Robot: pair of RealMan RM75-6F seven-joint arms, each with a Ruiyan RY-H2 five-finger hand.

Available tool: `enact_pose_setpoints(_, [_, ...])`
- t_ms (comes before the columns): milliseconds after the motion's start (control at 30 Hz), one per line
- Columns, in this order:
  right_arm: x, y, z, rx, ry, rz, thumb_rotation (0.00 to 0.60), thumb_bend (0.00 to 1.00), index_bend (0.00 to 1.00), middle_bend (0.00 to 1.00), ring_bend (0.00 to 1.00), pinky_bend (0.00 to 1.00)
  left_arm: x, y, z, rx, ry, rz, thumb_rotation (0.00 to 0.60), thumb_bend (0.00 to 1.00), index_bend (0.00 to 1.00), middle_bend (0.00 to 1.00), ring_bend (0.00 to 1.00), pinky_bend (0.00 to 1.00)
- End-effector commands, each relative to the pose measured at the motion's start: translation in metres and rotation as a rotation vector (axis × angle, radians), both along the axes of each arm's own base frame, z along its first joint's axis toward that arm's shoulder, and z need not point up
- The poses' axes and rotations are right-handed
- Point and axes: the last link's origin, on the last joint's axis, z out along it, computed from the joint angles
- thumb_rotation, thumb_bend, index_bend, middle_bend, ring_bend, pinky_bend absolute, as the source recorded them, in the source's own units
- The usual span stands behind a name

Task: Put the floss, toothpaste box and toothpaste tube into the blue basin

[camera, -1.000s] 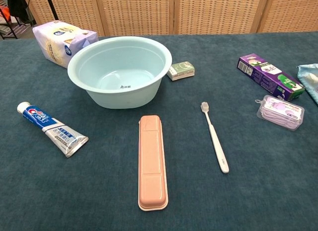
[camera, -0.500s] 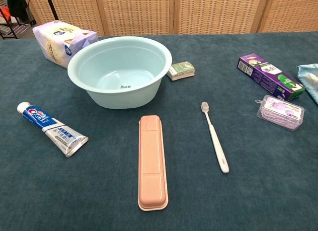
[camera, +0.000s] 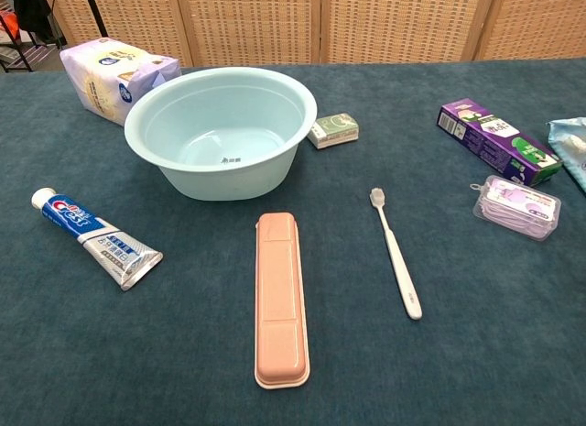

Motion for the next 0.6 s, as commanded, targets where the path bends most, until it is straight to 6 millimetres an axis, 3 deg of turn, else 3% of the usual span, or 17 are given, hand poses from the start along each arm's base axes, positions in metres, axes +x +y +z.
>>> enact_pose_setpoints(33, [0.0, -0.001, -0.003, 0.007, 0.002, -0.004, 0.6, 0.13, 0.11, 0.0, 0.0, 0.0, 0.0, 0.0, 0.001, 0.0, -0.004, 0.002, 0.6, 0.18, 0.0, 0.0, 0.0, 0.0])
enact_pose_setpoints(167, [0.006, -0.01, -0.012, 0.036, -0.011, -0.015, 0.6, 0.13, 0.11, 0.0, 0.0, 0.0, -0.001, 0.0, 0.0, -0.015, -0.005, 0.011, 0.6, 0.18, 0.0, 0.0, 0.0, 0.0])
enact_pose_setpoints(600, [0.054, -0.071, -0.05, 0.107, 0.051, 0.069, 0.6, 0.12, 0.11, 0.0, 0.0, 0.0, 0.002, -0.003, 0.0, -0.05, -0.03, 0.01, 0.6, 0.18, 0.0, 0.0, 0.0, 0.0])
